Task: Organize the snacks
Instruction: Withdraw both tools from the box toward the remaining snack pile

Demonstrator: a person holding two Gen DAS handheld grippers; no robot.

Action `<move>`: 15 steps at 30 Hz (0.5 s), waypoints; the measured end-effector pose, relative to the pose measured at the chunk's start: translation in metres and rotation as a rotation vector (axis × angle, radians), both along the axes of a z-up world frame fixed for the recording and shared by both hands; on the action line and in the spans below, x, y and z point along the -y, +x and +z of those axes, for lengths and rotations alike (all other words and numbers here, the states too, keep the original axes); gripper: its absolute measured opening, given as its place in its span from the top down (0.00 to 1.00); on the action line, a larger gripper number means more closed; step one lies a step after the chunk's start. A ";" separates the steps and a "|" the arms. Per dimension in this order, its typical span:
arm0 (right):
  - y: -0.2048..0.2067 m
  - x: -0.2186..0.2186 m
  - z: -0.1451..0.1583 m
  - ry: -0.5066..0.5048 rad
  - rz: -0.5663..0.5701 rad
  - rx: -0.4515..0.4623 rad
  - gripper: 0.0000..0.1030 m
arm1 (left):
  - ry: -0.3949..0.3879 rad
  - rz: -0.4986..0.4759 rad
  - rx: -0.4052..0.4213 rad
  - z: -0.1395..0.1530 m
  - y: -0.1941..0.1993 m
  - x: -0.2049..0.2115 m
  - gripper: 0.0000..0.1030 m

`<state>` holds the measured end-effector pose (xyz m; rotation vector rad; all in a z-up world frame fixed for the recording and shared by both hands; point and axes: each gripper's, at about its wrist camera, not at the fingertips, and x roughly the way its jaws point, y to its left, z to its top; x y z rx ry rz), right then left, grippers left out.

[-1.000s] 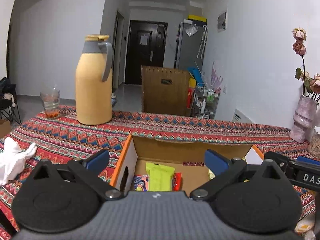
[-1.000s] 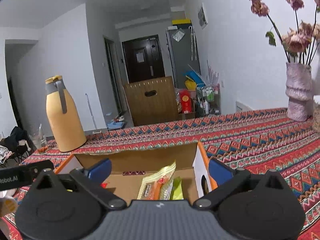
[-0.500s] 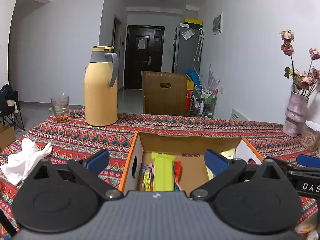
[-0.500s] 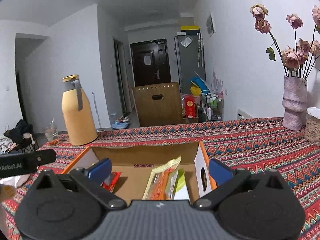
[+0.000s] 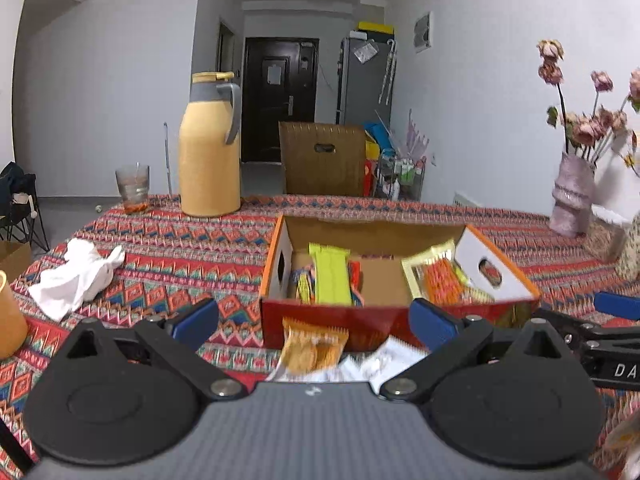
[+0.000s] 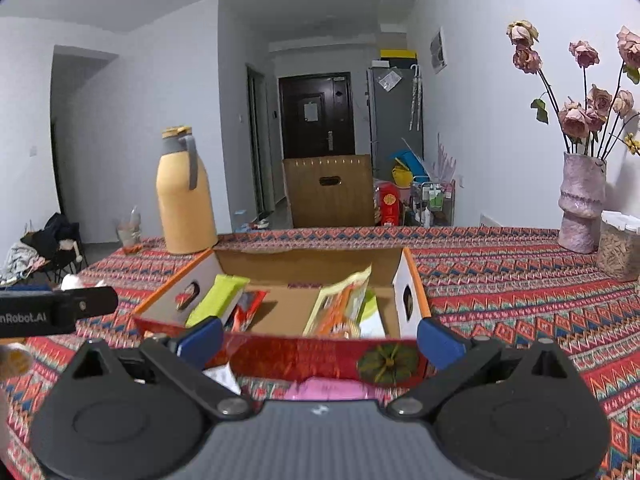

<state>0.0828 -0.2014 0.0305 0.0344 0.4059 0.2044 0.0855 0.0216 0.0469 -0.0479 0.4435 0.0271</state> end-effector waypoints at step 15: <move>-0.044 -0.001 -0.045 -0.027 0.031 -0.120 0.00 | -0.021 -0.057 -0.107 -0.047 -0.040 -0.010 0.00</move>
